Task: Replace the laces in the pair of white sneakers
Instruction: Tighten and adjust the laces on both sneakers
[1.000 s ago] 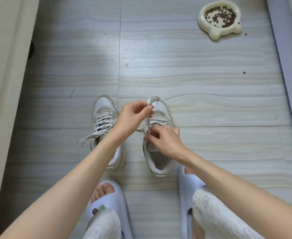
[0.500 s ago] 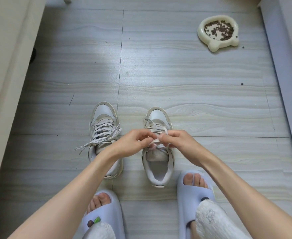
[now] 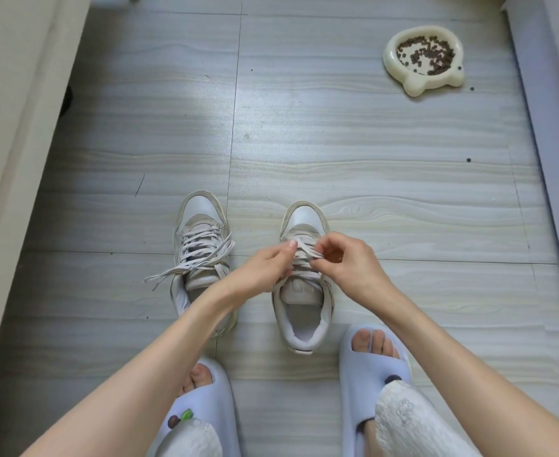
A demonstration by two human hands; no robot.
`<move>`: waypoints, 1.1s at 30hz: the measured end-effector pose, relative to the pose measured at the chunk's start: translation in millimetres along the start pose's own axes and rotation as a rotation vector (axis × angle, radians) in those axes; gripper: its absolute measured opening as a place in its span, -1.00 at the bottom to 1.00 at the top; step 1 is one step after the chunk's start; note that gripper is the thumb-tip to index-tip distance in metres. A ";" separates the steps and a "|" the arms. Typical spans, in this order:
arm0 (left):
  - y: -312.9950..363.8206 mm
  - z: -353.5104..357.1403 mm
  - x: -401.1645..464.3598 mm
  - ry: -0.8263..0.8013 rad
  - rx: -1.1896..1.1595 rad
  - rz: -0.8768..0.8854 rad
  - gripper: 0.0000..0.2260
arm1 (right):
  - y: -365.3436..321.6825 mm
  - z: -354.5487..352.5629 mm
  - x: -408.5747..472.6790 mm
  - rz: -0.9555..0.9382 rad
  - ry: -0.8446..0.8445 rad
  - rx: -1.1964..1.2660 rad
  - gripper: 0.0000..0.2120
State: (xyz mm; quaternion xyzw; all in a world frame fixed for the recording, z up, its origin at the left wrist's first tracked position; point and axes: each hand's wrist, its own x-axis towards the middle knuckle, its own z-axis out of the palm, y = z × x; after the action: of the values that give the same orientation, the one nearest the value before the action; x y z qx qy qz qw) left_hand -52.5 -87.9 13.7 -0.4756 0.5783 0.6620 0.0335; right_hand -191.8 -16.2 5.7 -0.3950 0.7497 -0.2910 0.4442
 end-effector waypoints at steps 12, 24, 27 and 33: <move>-1.8 -9.3 4.6 0.094 -0.625 -0.146 -0.94 | 9.5 0.4 -10.8 0.066 -0.059 0.283 -0.86; 6.0 0.1 2.4 -0.005 -0.327 -0.049 -0.76 | 9.3 4.6 -22.6 0.025 -0.085 0.268 -0.80; 7.0 -9.0 8.3 0.122 -0.651 -0.003 -0.80 | 8.9 4.8 -23.6 0.053 -0.066 0.291 -0.82; -5.0 -37.9 9.4 0.380 -0.918 0.019 -0.79 | 13.3 -2.1 -20.9 0.277 0.002 0.635 -0.83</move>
State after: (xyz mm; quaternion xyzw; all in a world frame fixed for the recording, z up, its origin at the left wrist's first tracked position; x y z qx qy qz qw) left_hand -32.2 -121.2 8.3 -0.5482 0.2274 0.7502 -0.2914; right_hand -192.0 8.7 5.3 -0.1312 0.6687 -0.4470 0.5794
